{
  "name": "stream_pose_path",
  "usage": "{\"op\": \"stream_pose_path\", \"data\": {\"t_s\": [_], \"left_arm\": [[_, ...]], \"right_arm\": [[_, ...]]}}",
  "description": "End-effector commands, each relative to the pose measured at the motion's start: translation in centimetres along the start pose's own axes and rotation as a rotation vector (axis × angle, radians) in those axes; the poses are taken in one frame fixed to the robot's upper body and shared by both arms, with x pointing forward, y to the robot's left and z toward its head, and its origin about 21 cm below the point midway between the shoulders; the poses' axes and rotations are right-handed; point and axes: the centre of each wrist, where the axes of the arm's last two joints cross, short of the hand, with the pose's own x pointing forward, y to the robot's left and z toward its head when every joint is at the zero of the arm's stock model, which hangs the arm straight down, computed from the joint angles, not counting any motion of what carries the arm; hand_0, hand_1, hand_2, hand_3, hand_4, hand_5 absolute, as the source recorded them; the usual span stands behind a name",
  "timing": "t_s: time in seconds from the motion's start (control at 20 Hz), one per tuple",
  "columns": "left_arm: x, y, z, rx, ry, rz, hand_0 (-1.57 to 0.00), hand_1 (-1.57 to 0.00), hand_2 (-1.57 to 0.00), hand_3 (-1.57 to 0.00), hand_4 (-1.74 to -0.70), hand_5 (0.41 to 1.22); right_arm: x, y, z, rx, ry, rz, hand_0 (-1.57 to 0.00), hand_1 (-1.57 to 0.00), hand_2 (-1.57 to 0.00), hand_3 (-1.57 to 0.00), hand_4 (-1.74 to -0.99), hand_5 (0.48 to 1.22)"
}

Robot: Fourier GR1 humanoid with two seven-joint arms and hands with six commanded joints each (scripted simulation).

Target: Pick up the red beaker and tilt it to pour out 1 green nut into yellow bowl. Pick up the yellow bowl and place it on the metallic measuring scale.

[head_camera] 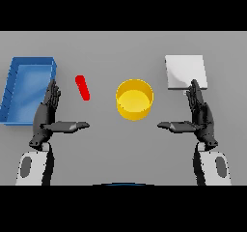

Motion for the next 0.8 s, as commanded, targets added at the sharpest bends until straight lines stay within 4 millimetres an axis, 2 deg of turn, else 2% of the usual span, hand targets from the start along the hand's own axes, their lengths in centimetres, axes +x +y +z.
{"op": "stream_pose_path", "data": {"t_s": [0.0,0.25,0.35,0.45,0.55,0.6,0.75], "left_arm": [[0.0,0.0,0.1,0.001,-0.001,0.000,0.00,0.00,0.00,0.00,-1.15,0.599],[0.0,0.3,0.5,0.001,-0.002,-0.002,0.00,0.00,0.00,0.00,-1.15,0.599],[0.5,0.5,2.2,-0.043,-0.032,-0.104,0.00,0.00,0.00,0.00,-1.16,0.599],[1.1,0.6,2.9,-0.058,-0.025,-0.139,0.00,0.00,0.00,0.00,-1.16,0.599],[1.2,0.6,3.3,-0.064,-0.007,-0.160,0.00,0.00,0.00,0.00,-1.16,0.600],[1.6,0.6,3.4,-0.078,-0.012,-0.170,0.00,0.00,0.00,0.00,-1.16,0.602],[1.4,0.0,3.0,-0.092,0.011,-0.197,0.00,0.00,0.00,0.00,-1.16,0.602]], "right_arm": [[0.0,0.0,0.0,-0.001,-0.001,0.000,0.00,0.00,0.00,0.00,-1.167,0.599],[0.1,-0.1,0.3,0.002,-0.003,-0.001,0.00,0.00,0.00,0.00,-1.167,0.599],[0.3,-0.4,2.0,0.002,-0.110,0.246,0.00,0.00,0.00,0.00,-1.163,0.595],[0.4,0.3,2.8,0.009,-0.127,0.322,0.00,0.00,0.00,0.00,-1.160,0.591],[0.7,0.3,3.1,0.001,-0.120,0.343,0.00,0.00,0.00,0.00,-1.162,0.591],[0.6,0.9,3.0,0.003,-0.122,0.336,0.00,0.00,0.00,0.00,-1.173,0.593],[0.8,0.1,3.3,0.004,-0.116,0.314,0.00,0.00,0.00,0.00,-1.199,0.603]]}}
